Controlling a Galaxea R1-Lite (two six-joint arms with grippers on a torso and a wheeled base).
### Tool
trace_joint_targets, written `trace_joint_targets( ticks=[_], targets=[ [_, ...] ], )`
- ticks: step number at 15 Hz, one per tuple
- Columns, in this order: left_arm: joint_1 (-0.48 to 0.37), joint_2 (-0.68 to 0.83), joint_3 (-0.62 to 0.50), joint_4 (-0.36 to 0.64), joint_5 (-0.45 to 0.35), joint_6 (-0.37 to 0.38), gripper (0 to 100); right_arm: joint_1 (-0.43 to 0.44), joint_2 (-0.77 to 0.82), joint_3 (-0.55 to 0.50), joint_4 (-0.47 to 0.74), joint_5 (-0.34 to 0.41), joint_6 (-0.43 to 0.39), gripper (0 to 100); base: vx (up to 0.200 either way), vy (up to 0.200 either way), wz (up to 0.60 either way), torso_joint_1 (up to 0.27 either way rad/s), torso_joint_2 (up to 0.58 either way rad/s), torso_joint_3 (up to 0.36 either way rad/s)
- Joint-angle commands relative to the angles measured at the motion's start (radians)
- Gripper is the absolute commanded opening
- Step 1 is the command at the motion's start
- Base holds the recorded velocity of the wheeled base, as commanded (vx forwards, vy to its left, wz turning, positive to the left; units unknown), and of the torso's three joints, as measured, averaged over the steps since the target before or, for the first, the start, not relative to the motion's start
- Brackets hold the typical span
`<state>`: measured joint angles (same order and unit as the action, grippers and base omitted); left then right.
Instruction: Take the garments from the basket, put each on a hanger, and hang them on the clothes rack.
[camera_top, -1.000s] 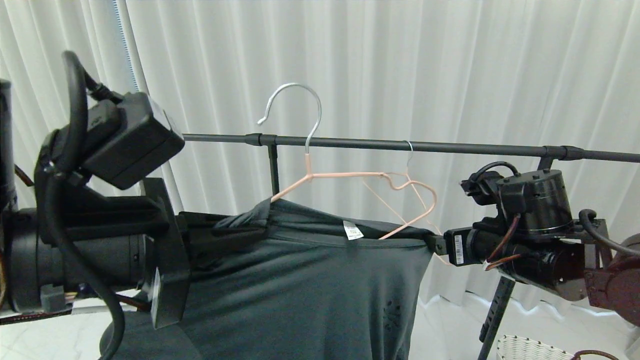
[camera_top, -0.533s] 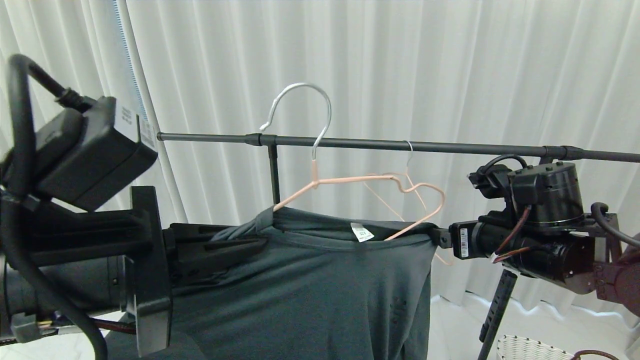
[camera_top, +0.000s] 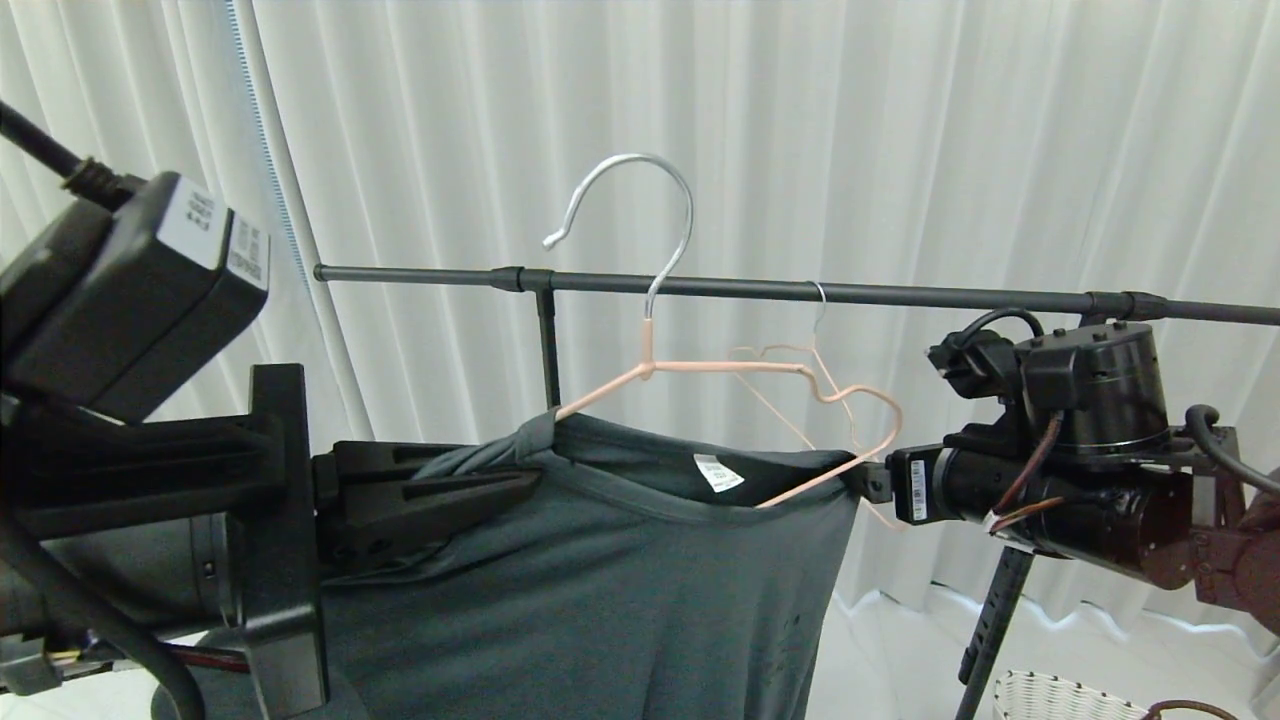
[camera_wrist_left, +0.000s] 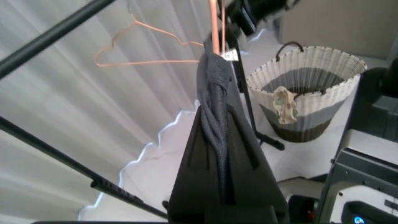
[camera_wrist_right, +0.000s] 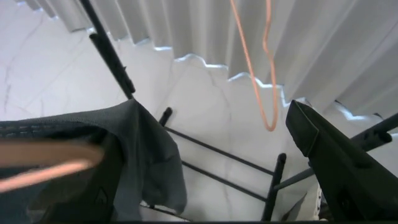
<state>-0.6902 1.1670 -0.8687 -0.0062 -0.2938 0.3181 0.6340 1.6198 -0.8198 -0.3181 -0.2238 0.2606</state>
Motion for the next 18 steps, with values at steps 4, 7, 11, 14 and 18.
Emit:
trace_joint_targets(
  ticks=[4, 7, 11, 14, 18],
  targets=[
    [0.008, -0.015, 0.057, 0.000, 0.001, 0.003, 0, -0.085, -0.058, -0.002, 0.004, 0.064, -0.006, 100, 0.000, 0.000, 0.00, 0.000, 0.00, 0.000],
    [0.012, -0.020, 0.076, 0.000, 0.001, 0.006, 0, -0.108, -0.061, -0.007, 0.002, 0.073, -0.006, 100, 0.000, 0.000, 0.00, 0.000, 0.00, 0.000],
    [0.014, -0.030, 0.129, 0.000, 0.001, 0.044, 0, -0.119, -0.070, -0.019, 0.004, 0.123, -0.008, 100, 0.000, 0.000, 0.00, 0.000, 0.00, 0.000],
    [0.070, -0.020, 0.158, 0.000, -0.002, 0.102, 0, -0.132, -0.070, -0.025, 0.007, 0.127, -0.009, 100, 0.000, 0.000, 0.00, 0.000, 0.00, 0.000],
    [0.133, -0.012, 0.178, 0.002, -0.002, 0.124, 0, -0.159, -0.070, -0.029, 0.007, 0.150, -0.031, 100, 0.000, 0.000, 0.00, 0.000, 0.00, 0.000]
  ],
)
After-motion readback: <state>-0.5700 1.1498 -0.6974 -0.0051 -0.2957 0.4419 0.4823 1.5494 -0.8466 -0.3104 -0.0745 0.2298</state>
